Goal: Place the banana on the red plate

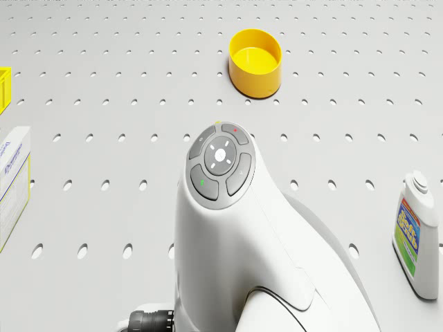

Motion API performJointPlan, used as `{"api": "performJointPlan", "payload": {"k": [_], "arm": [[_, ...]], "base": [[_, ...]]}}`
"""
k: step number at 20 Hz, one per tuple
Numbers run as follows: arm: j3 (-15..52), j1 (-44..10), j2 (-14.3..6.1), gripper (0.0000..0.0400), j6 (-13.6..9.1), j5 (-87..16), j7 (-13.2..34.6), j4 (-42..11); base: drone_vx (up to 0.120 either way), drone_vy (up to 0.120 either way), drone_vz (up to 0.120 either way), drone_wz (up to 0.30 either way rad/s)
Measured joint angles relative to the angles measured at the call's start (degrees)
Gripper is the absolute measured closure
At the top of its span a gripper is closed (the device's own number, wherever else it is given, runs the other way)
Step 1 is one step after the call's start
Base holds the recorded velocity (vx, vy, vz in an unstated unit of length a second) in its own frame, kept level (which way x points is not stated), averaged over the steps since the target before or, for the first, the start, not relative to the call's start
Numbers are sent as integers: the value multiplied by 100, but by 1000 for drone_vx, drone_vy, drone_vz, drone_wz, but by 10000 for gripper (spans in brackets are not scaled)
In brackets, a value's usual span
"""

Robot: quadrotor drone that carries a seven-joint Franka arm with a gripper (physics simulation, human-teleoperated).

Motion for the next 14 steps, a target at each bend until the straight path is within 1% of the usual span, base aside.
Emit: {"api": "performJointPlan", "payload": {"k": [14], "arm": [[38, -49, -207, 0, 193, 89, 42, 10]], "base": [[120, 0, 0, 0]]}}
